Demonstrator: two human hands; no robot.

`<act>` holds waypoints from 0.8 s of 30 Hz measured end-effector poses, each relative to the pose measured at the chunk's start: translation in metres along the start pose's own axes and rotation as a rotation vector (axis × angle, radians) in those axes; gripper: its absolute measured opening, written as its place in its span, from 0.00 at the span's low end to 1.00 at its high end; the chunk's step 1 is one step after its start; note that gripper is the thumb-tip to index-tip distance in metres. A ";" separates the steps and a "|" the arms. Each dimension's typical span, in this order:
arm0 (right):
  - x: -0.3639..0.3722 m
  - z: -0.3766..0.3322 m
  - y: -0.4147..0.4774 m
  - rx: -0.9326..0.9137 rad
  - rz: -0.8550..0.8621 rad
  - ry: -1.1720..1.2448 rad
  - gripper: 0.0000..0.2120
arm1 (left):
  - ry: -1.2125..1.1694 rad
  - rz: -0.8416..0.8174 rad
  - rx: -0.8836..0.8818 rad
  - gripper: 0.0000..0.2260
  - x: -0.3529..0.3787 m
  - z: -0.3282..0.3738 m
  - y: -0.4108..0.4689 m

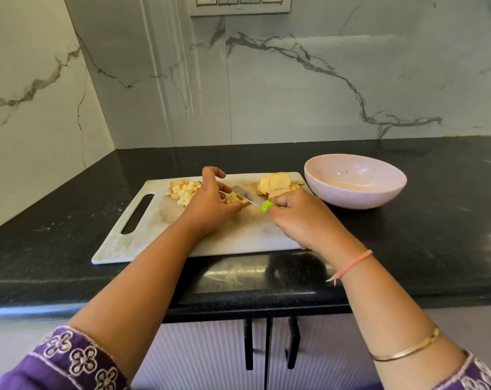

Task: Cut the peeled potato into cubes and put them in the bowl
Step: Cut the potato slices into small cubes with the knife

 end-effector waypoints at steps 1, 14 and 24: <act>0.000 0.002 0.002 -0.003 -0.008 0.041 0.14 | 0.001 0.024 0.002 0.23 -0.002 0.000 0.000; 0.009 0.010 0.008 0.011 -0.040 0.079 0.15 | 0.049 0.078 -0.020 0.21 -0.007 -0.005 0.004; -0.008 0.015 0.014 -0.023 0.072 0.091 0.14 | 0.080 0.118 -0.063 0.16 -0.011 -0.008 0.002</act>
Point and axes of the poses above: each hand's wrist, its own y-axis towards the middle knuckle, its own x-axis out of the palm, z = x × y, the point moved 9 cm from there along y, towards the middle knuckle, and after that the axes turned 11 degrees about -z, right-handed, at the moved point
